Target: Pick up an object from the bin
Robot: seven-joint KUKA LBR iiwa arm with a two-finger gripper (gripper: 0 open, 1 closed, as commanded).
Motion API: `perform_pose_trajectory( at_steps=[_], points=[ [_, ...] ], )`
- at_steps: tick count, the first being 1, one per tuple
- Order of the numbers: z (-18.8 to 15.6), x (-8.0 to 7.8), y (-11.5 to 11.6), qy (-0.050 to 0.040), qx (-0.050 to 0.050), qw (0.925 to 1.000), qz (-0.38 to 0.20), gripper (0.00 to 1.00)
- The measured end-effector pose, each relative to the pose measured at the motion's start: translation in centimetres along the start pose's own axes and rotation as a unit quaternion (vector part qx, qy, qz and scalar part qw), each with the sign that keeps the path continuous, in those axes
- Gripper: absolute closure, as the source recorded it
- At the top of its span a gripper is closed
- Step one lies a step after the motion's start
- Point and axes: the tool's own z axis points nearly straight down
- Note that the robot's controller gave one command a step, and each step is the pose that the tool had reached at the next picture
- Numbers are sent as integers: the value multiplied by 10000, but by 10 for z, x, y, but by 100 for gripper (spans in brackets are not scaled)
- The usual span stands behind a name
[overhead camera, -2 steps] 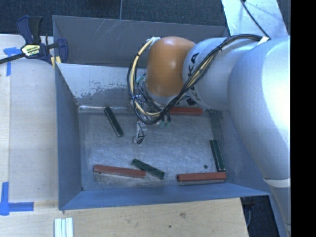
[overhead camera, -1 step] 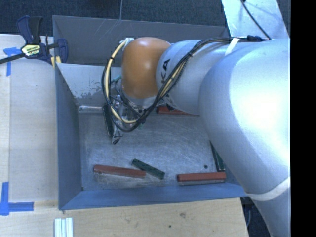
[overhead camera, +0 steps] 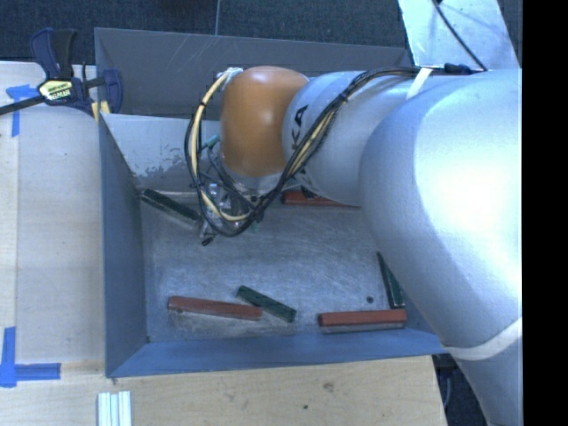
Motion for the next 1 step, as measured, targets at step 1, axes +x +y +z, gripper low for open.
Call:
perform_pose_trajectory(
  at_steps=[1],
  points=[
    [-109, 20, 10, -49, -14, 9999, -141, 100]
  ],
)
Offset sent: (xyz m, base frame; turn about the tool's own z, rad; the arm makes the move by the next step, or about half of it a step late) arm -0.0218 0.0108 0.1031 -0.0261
